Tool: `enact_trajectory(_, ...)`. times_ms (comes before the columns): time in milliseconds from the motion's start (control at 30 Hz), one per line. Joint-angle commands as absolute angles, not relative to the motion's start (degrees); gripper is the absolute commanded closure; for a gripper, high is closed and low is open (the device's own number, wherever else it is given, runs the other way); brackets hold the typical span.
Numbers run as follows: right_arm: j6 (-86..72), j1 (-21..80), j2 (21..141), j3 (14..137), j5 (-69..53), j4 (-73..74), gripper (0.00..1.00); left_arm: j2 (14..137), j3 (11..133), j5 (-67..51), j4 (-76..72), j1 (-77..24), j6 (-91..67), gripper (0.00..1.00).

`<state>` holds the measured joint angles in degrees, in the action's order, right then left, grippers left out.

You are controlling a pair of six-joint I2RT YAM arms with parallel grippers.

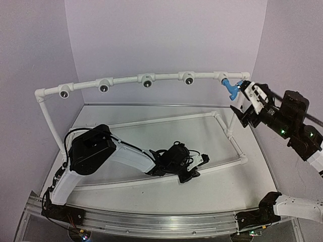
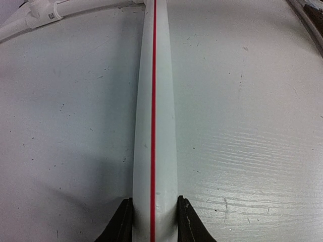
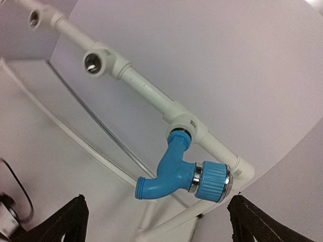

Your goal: Install the water faucets

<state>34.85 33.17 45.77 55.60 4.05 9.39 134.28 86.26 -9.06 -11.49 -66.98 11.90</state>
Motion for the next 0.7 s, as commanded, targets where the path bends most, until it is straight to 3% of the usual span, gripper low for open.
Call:
enact_trajectory(0, 77.11, 33.4, 48.66, 60.76, 0.9, 18.28, 0.02, 139.34, 83.99, -16.41, 2.35, -69.33, 13.56, 1.0)
enact_trajectory(367, 107.14, 33.4, 65.08, 70.06, 22.31, 9.39, 0.04, 139.4, 83.96, -16.2, 2.36, -69.3, 13.62, 1.0)
enact_trajectory(467, 109.05, 33.4, 66.79, 70.21, 25.57, 6.59, 0.09, 139.17, 83.77, -16.05, 2.37, -69.35, 13.69, 1.0)
enact_trajectory(667, 106.25, 33.47, 69.04, 68.81, 30.46, 2.62, 0.3, 139.39, 84.02, -16.19, 2.37, -69.35, 13.68, 1.0)
